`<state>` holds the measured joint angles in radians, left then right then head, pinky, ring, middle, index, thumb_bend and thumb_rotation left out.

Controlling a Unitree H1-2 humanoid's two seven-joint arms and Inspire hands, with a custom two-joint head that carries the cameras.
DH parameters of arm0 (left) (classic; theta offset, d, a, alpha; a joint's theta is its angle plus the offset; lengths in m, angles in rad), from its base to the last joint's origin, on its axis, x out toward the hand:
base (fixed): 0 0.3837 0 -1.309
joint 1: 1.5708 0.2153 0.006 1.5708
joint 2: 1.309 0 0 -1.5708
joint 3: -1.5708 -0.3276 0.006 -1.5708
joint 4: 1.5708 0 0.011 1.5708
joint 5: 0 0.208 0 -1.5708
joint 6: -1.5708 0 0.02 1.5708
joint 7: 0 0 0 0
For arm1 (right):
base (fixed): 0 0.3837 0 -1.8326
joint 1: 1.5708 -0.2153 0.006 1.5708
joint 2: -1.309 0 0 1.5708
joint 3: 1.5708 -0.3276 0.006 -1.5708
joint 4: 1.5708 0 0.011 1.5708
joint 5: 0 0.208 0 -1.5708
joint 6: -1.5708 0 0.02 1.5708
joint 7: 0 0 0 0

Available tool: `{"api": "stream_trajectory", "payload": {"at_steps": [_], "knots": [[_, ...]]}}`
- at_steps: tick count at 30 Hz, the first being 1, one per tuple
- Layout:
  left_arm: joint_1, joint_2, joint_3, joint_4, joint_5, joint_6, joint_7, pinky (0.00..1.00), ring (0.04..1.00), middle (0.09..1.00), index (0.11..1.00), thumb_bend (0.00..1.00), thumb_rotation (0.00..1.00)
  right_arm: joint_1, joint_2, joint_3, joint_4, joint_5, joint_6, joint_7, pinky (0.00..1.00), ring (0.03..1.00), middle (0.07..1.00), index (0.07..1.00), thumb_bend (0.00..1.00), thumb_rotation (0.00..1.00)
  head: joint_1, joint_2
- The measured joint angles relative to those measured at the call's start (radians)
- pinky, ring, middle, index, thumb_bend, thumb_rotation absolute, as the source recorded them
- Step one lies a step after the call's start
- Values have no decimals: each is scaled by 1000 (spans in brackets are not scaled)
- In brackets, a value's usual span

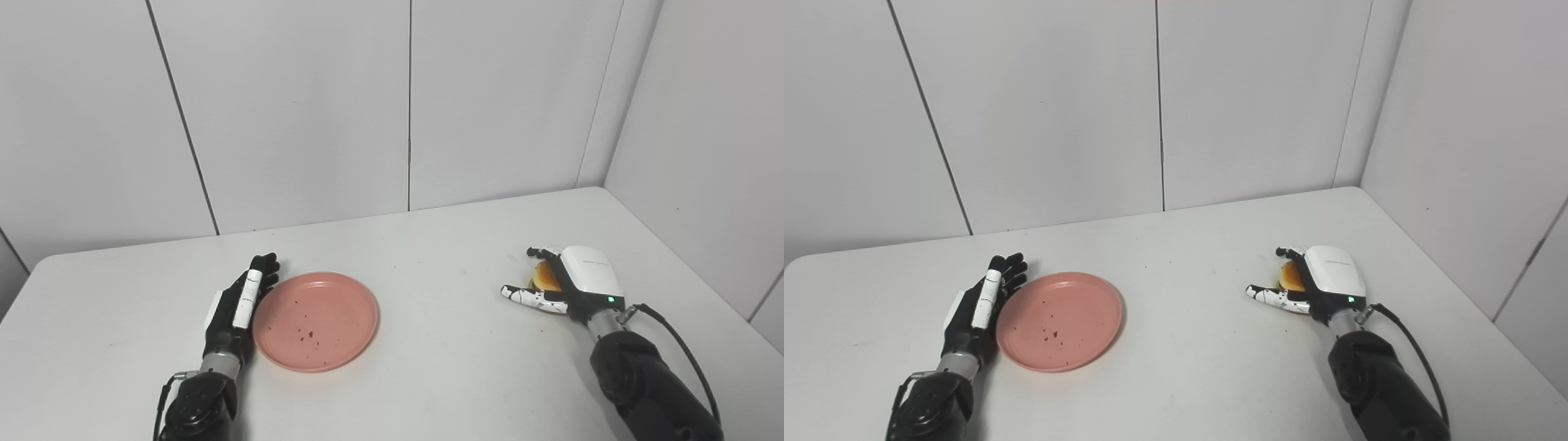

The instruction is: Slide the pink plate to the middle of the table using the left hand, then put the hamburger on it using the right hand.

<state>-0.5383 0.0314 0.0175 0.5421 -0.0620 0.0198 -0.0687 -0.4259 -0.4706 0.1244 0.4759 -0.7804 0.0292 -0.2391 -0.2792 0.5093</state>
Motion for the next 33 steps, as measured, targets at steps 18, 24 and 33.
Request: {"api": "stream_trajectory", "payload": {"at_steps": [18,24,33], "knots": [[3,-6,-5,-20,0,26,0,974,900,880,803,868,905,-16,-11,42,22,39,-1,-37,440,541,604,523,631,621,9,11],[3,-8,-8,-28,0,37,0,966,900,881,803,875,907,-34,-8,52,71,40,-5,-99,281,361,431,505,543,112,14,14],[3,-12,-10,-31,0,41,0,968,901,882,803,877,904,-51,-8,77,87,44,-54,-169,255,332,395,498,521,0,21,14]]}}
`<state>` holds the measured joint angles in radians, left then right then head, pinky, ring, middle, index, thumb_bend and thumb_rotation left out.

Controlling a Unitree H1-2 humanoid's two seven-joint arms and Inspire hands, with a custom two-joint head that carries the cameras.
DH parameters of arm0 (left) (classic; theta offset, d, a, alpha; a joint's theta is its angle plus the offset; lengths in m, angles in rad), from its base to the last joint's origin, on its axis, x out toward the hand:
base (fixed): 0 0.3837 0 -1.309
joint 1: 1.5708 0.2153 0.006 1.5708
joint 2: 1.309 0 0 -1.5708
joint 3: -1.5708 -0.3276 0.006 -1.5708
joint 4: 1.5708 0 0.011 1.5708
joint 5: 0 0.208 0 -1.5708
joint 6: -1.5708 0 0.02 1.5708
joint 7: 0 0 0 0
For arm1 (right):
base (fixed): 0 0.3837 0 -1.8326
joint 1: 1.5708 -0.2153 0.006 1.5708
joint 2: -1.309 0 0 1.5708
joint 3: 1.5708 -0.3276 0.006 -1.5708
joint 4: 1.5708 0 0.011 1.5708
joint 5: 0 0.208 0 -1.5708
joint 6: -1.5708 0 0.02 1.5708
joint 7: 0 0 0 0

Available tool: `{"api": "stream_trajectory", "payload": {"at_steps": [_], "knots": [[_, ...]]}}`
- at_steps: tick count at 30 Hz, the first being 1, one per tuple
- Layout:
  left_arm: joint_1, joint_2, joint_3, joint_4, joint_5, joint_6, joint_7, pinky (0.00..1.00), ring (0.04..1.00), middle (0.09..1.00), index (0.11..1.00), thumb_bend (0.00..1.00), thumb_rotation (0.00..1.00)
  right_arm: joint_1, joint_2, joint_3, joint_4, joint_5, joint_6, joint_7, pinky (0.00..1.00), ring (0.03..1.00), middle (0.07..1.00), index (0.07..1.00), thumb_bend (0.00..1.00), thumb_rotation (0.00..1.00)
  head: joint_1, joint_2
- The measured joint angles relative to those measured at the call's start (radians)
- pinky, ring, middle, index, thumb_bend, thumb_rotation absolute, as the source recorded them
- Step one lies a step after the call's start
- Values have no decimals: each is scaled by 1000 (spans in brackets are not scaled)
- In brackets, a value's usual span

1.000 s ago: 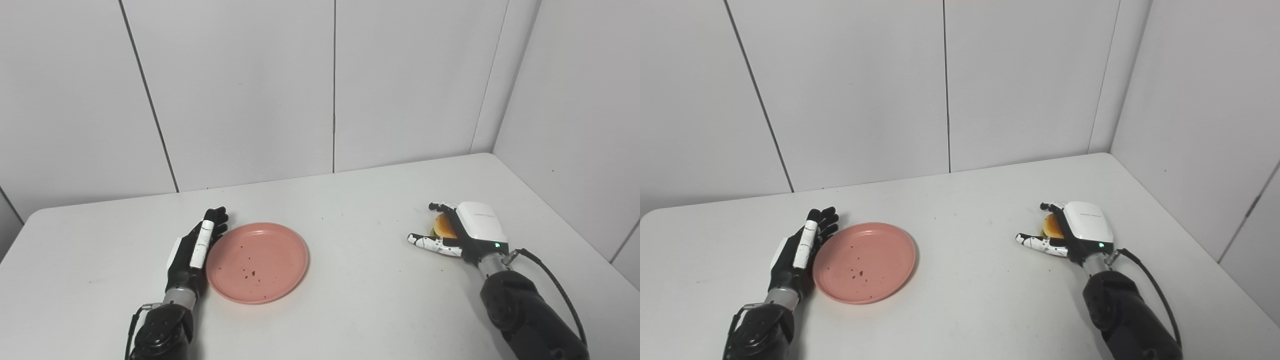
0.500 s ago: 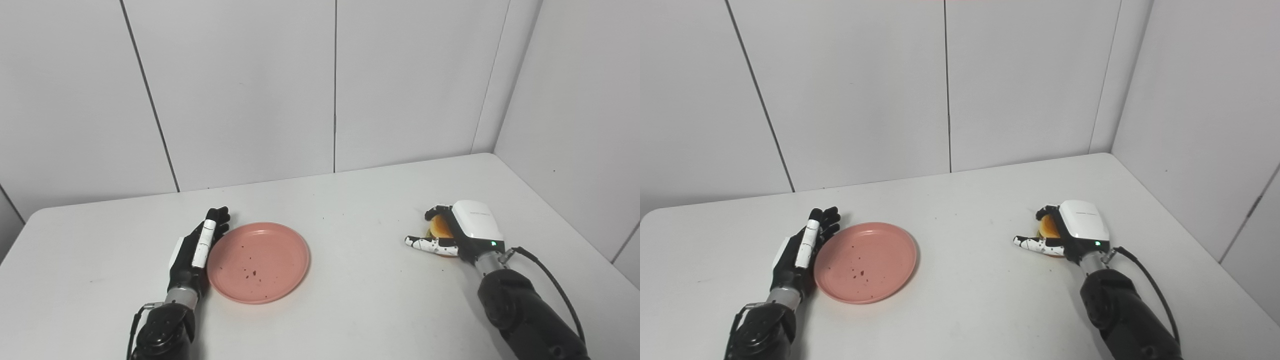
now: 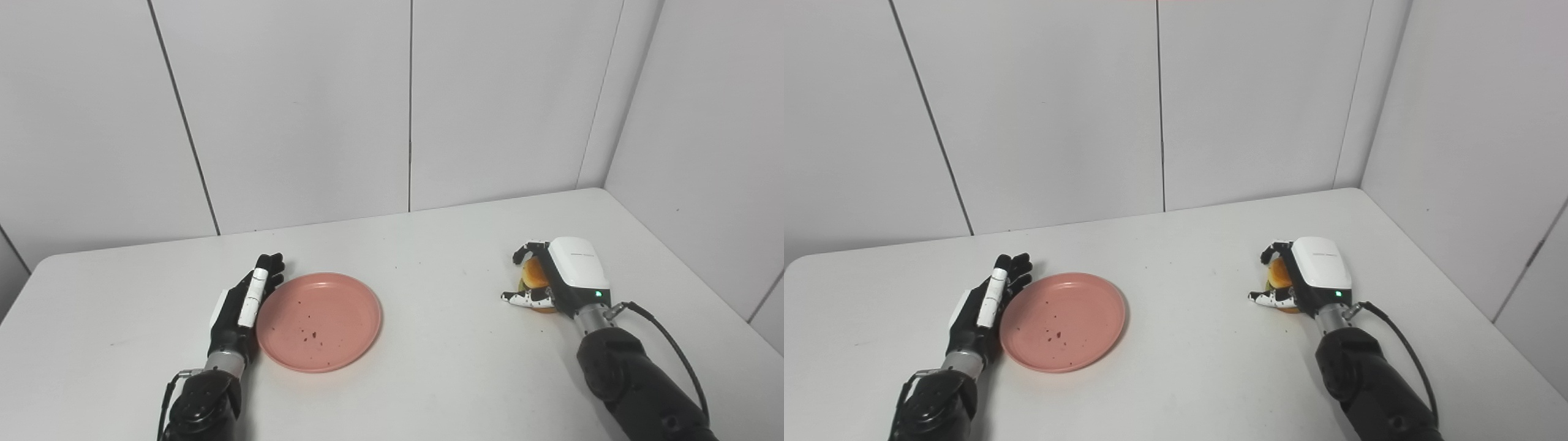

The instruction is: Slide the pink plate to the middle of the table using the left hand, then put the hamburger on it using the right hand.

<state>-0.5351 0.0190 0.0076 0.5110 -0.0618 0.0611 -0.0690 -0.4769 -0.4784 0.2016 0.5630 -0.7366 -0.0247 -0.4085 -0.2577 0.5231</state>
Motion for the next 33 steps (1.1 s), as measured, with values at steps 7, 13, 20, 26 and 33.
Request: {"api": "stream_trajectory", "payload": {"at_steps": [7,13,20,26,33], "knots": [[0,-1,-3,-3,0,0,0,961,901,886,797,869,913,5,-6,-2,-42,2,7,41,260,326,402,498,521,0,9,0],[0,-1,-9,-6,3,0,1,951,896,883,795,858,919,21,-20,-5,-140,-4,25,95,251,310,390,498,520,0,20,0],[0,-11,-16,-8,3,0,6,945,895,881,788,850,915,9,-24,-14,-332,-16,40,184,295,357,422,497,525,0,43,-2],[-2,-13,-22,-8,5,1,21,909,881,870,781,844,918,0,-16,-22,-456,-19,48,251,301,366,430,500,525,0,67,-6],[-2,-27,-26,-11,5,6,29,903,883,871,785,846,917,-28,23,-24,-534,-33,50,300,239,303,396,504,520,0,103,-5]]}}
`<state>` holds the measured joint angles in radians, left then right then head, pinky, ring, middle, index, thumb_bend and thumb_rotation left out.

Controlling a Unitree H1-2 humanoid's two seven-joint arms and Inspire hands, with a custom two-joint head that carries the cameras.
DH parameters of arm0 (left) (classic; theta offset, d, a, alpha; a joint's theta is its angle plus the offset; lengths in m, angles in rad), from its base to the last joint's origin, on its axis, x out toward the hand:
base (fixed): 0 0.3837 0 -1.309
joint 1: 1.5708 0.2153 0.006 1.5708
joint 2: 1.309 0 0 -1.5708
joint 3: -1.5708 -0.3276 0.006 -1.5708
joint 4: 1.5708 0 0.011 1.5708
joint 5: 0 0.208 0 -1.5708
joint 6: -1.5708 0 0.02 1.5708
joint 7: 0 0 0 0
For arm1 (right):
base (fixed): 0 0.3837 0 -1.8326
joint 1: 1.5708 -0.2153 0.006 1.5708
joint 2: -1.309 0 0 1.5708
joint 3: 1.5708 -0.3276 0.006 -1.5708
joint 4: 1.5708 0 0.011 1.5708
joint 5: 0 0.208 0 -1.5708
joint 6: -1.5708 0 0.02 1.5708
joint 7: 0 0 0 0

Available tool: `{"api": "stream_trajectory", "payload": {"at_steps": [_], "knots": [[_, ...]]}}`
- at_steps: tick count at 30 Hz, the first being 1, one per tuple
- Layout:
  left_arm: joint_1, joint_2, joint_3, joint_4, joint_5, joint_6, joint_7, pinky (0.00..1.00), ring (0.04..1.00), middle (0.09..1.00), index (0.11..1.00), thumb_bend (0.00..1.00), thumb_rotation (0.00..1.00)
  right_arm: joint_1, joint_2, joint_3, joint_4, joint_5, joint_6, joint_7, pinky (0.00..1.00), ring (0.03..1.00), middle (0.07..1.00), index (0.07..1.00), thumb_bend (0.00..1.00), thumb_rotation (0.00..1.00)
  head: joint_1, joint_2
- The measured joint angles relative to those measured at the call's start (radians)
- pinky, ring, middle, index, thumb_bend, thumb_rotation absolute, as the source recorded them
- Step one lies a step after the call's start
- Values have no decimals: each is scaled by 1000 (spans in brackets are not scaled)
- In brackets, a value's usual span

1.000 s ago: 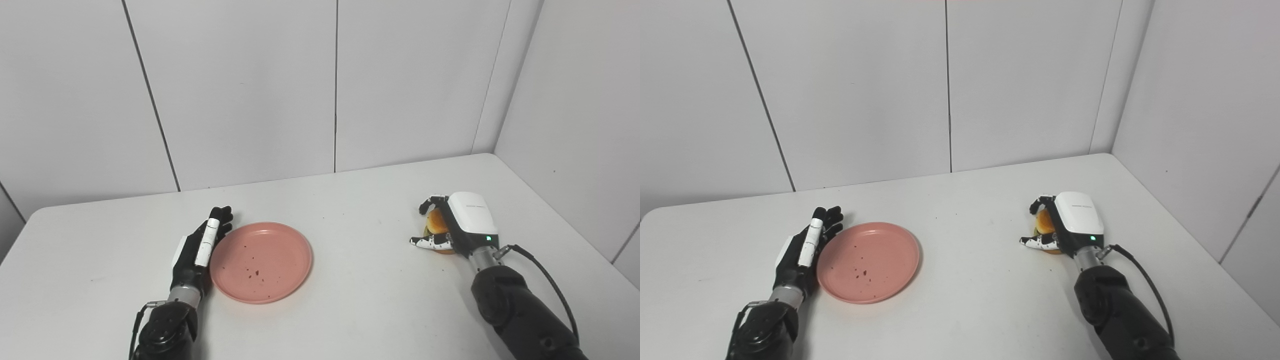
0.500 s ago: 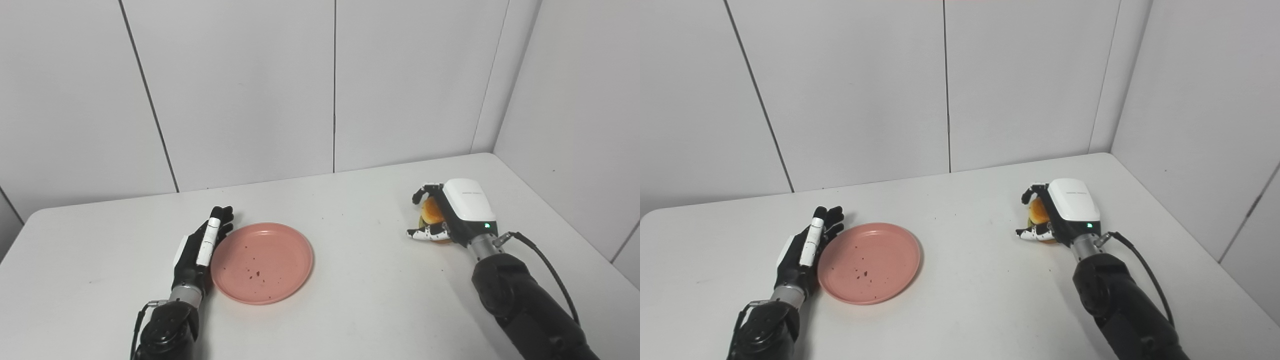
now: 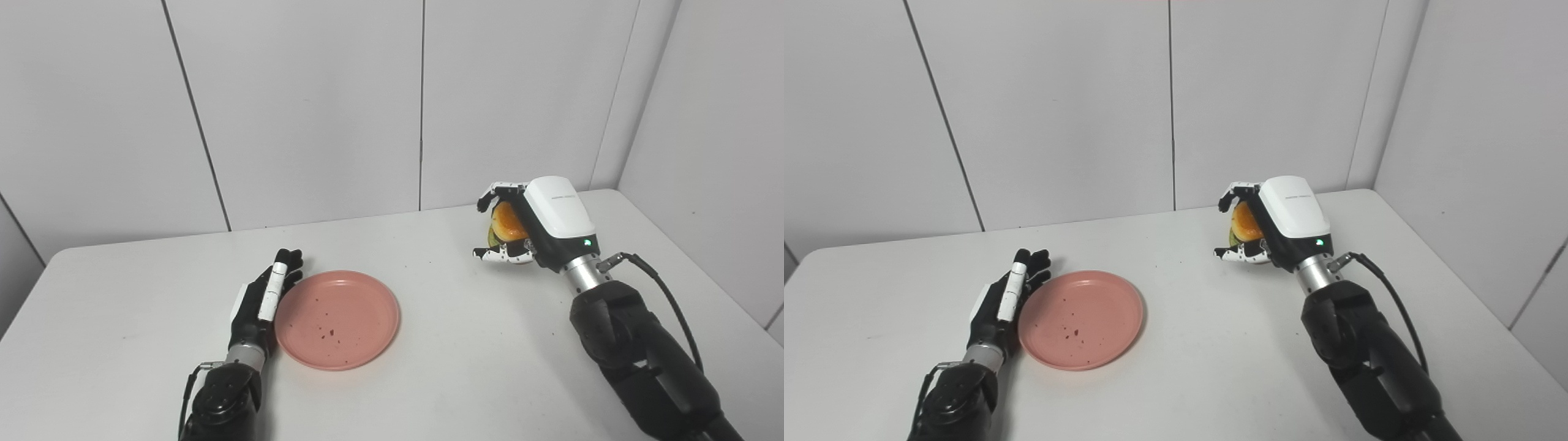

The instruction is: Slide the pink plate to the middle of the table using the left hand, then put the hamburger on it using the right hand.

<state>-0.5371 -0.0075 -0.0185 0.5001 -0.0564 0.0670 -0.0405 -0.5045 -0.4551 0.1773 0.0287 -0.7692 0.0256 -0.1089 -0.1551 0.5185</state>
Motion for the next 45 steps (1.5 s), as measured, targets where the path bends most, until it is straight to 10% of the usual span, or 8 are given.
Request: {"api": "stream_trajectory", "payload": {"at_steps": [36,45], "knots": [[-8,-74,-2,-5,19,33,75,911,876,865,754,829,899,-125,228,108,263,20,-106,-26,290,349,410,505,520,4,224,2],[-10,-77,-1,1,19,29,77,893,867,852,746,832,888,-134,265,136,282,19,-116,-29,398,485,527,460,519,4,230,-2]]}}
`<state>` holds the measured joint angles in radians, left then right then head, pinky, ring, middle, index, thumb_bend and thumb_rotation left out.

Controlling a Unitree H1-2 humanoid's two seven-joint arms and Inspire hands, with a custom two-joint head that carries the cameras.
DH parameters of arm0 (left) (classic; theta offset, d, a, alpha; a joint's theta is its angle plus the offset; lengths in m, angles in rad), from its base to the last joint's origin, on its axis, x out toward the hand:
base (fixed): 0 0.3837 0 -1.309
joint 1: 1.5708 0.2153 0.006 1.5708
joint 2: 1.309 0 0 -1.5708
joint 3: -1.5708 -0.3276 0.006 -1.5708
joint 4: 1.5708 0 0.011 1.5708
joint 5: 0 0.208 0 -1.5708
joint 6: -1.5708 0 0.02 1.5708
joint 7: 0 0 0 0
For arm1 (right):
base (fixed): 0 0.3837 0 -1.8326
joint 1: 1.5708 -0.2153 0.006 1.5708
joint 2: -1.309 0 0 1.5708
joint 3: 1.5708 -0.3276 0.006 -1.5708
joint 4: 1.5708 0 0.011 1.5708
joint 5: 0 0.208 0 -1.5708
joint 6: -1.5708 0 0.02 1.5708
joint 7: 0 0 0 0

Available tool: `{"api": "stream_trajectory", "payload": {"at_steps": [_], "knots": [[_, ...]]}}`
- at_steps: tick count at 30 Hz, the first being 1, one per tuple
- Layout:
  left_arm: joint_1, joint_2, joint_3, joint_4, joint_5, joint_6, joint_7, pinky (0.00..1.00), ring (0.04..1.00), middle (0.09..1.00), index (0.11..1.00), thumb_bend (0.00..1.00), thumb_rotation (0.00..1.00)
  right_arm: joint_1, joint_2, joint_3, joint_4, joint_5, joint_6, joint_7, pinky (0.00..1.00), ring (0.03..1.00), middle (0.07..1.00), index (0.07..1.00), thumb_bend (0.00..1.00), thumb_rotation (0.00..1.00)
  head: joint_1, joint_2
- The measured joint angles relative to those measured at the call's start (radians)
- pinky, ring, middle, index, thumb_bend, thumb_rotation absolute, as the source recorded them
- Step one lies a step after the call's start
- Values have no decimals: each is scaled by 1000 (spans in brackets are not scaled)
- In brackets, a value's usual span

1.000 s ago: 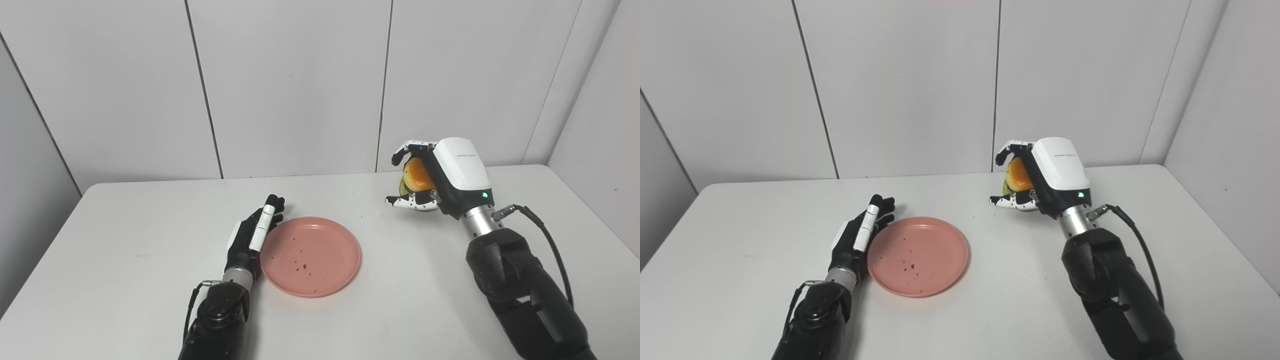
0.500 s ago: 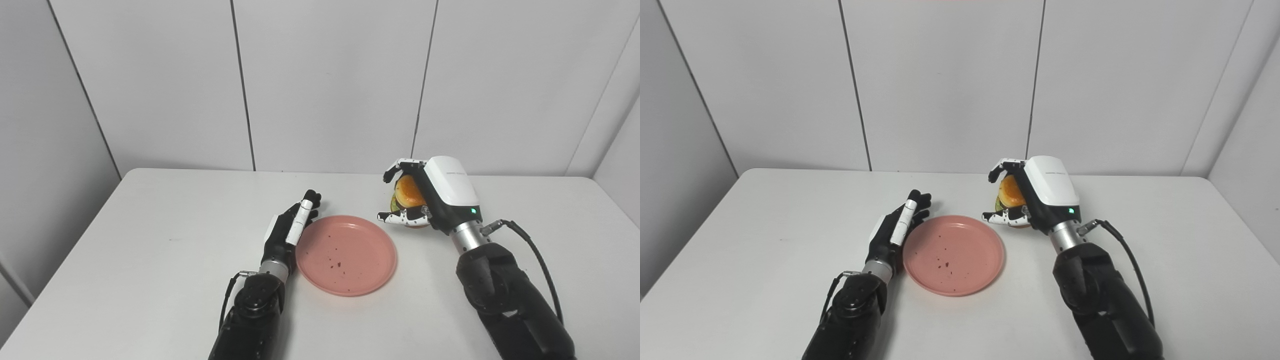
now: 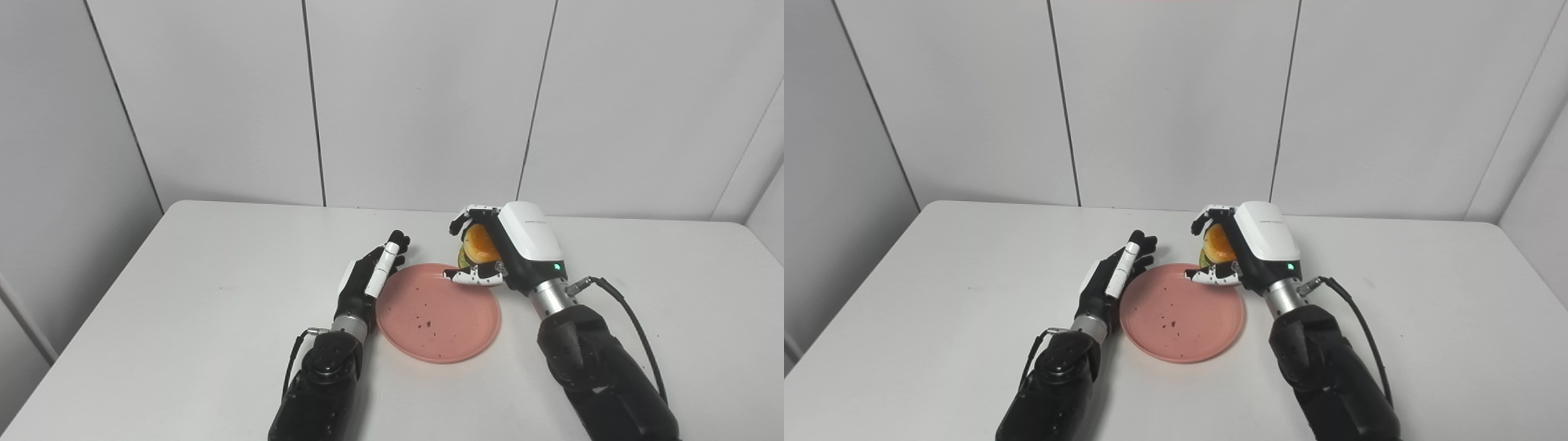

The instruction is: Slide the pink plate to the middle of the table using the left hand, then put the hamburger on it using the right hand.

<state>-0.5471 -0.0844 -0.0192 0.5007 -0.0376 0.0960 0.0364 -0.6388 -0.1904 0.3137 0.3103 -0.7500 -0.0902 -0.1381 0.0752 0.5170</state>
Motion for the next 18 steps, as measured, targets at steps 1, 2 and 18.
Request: {"api": "stream_trajectory", "payload": {"at_steps": [1,2,18], "knots": [[0,0,0,1,0,-1,2,893,867,853,750,835,892,0,5,3,3,0,0,0,398,493,534,458,518,4,0,0],[-1,0,1,1,0,-1,3,896,869,853,754,837,893,0,10,6,5,0,0,0,416,522,586,471,515,72,0,2],[-4,0,2,28,19,-35,10,905,856,856,823,815,952,-3,53,53,200,-4,-19,-55,296,355,413,502,521,2,0,5]]}}
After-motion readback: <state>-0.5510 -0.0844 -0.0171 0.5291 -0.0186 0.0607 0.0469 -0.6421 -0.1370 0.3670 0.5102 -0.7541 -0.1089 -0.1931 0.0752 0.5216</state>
